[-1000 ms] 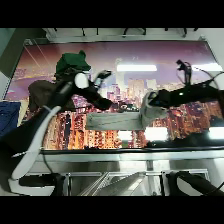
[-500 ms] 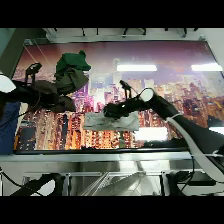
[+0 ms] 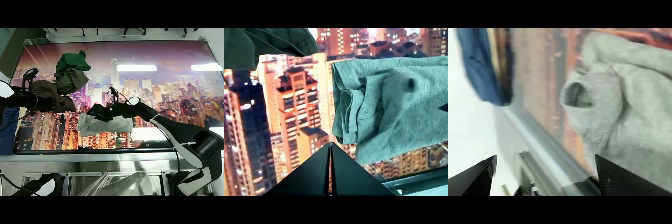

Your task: Fold the shirts.

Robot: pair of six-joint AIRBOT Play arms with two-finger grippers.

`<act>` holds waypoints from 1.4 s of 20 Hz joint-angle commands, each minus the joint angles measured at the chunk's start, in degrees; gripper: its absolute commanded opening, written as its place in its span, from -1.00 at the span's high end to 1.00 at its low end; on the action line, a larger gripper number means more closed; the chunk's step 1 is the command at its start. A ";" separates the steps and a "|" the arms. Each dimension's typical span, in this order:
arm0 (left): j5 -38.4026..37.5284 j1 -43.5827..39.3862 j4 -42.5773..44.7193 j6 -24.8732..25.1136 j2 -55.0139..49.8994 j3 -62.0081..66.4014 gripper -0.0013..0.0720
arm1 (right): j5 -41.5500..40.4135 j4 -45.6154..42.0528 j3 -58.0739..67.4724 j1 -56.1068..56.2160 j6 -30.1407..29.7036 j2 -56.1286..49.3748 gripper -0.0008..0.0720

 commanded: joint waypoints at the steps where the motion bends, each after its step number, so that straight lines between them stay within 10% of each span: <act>1: -0.72 -0.94 0.17 0.92 -0.44 -0.20 0.91 | 8.90 8.11 -0.02 -4.55 -7.74 1.81 -0.93; 10: -2.45 -0.94 -1.55 1.77 -0.42 -0.20 0.91 | 11.93 -27.39 -18.10 -28.39 3.41 25.99 -0.93; 27: -3.56 -0.94 -1.55 -0.92 -0.42 -0.20 0.91 | 5.25 -3.67 -20.70 -18.40 -12.02 3.43 -0.92; 28: -3.65 -0.94 -1.53 -0.92 -0.39 -0.20 0.91 | 4.09 -3.69 -19.63 -17.33 -11.54 3.04 -0.58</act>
